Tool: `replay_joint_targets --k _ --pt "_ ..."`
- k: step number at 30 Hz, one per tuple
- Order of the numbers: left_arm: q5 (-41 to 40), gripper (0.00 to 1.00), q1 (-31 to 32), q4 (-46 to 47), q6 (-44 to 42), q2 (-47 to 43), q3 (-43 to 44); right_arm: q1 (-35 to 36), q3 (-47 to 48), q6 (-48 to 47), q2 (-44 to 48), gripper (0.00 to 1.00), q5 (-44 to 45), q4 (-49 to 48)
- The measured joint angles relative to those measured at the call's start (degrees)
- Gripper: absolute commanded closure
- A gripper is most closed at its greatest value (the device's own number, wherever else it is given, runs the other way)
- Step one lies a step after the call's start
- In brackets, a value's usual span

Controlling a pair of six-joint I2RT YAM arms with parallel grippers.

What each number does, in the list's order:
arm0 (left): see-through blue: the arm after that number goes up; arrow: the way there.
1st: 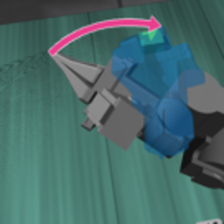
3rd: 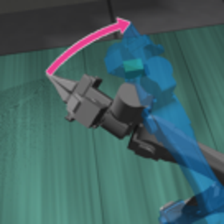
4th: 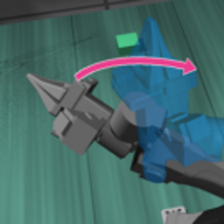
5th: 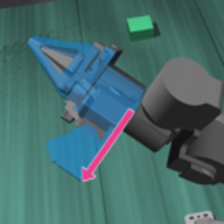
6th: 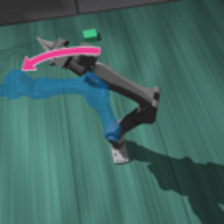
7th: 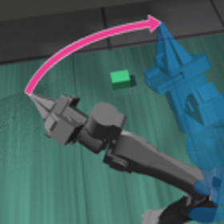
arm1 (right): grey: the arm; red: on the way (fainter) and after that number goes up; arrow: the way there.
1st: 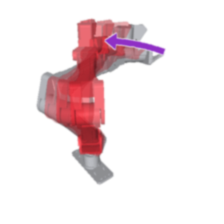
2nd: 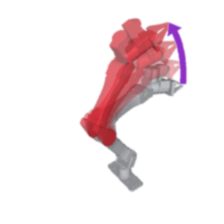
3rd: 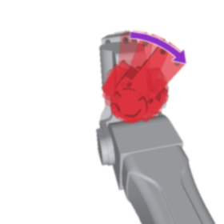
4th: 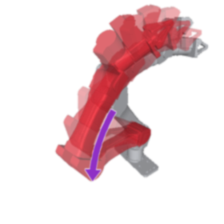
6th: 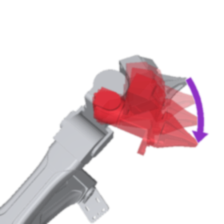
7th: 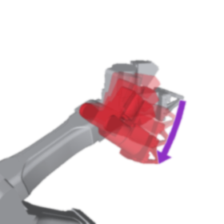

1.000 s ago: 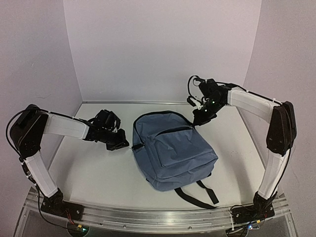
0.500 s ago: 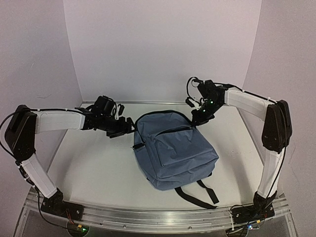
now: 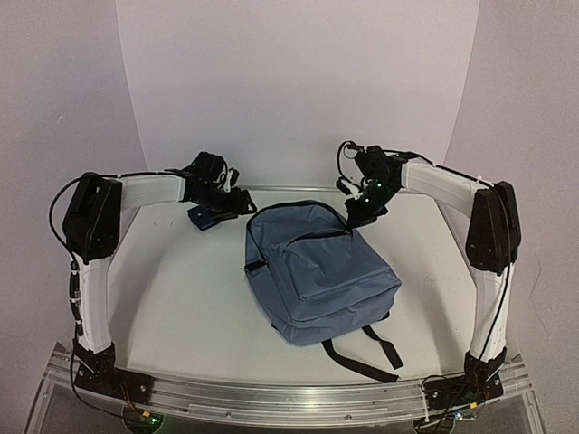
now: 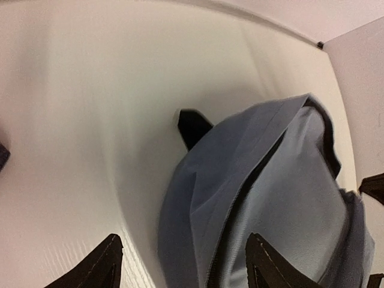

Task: Pack the student bag
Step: Unzip the student bag at the center of the board.

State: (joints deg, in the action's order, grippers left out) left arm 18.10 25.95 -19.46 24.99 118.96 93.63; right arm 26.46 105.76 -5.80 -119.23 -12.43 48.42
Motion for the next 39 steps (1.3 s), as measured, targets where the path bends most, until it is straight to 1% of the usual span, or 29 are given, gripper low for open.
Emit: replay_joint_targets --k 3,5,8,9,13,16,19,23,24,26,28,30,31,32,34,35,37,39 --pt "1.88 0.67 0.06 -1.52 0.38 2.03 -0.9 0.0 2.68 0.0 -1.26 1.0 0.93 0.28" --pt "3.2 0.82 0.24 -0.53 0.76 1.6 -3.47 0.0 5.17 0.0 -2.63 1.0 1.32 0.39" --pt "4.66 0.97 0.81 2.8 1.1 -1.1 -9.95 0.0 9.06 0.04 -5.29 1.0 1.87 0.36" --pt "4.7 0.99 1.29 3.48 1.11 -2.44 -12.38 -0.02 10.28 0.09 -6.17 1.0 1.96 0.33" --pt "4.25 1.0 4.85 6.4 1.84 -8.5 -21.74 0.0 15.23 0.52 -9.71 1.0 1.72 0.16" --pt "4.19 1.0 9.84 9.64 3.33 -14.07 -29.75 -0.01 17.95 1.3 -11.59 0.99 0.18 0.07" --pt "4.01 1.0 16.58 12.71 5.49 -17.58 -35.31 0.27 18.72 2.0 -12.21 0.89 -2.25 -0.05" --pt "2.08 0.99 24.71 15.35 8.67 -17.97 -37.83 1.34 18.72 2.78 -12.23 0.74 -4.55 -0.46" --pt "1.86 0.95 25.94 15.97 9.6 -17.97 -38.27 1.59 18.72 2.78 -12.23 0.7 -5.03 -0.75" --pt "1.2 0.83 27.25 17.02 11.35 -18.08 -39.34 1.88 18.67 3.16 -12.19 0.59 -5.58 -1.19" --pt "0.09 0.6 27.24 16.67 12.35 -18.65 -39.83 1.97 17.98 3.19 -11.68 0.46 -5.68 -1.55" --pt "-0.73 0.41 26.57 15.71 12.8 -20.0 -39.88 1.94 17.48 3.15 -10.9 0.34 -5.49 -1.48" --pt "-1.0 0.34 26.15 15.26 12.93 -20.76 -39.86 1.92 17.22 3.09 -10.36 0.26 -5.36 -1.48" --pt "-1.31 0.29 25.52 14.83 12.71 -21.66 -39.8 1.92 16.98 3.11 -9.65 0.18 -5.16 -1.52" --pt "-1.84 0.19 23.3 13.47 12.69 -23.96 -39.58 1.91 16.28 3.02 -7.49 0.06 -4.87 -1.47" --pt "-1.98 0.14 21.82 12.9 12.61 -25.23 -39.42 1.9 15.96 2.85 -6.36 0.02 -4.72 -1.42" --pt "-2.18 0.06 16.65 11.64 12.65 -28.07 -38.58 1.9 15.29 2.86 -3.21 0.02 -4.56 -1.66" --pt "-3.04 0.03 10.87 10.38 12.1 -29.93 -37.21 1.86 14.04 2.82 0.85 0.02 -4.5 -1.92"
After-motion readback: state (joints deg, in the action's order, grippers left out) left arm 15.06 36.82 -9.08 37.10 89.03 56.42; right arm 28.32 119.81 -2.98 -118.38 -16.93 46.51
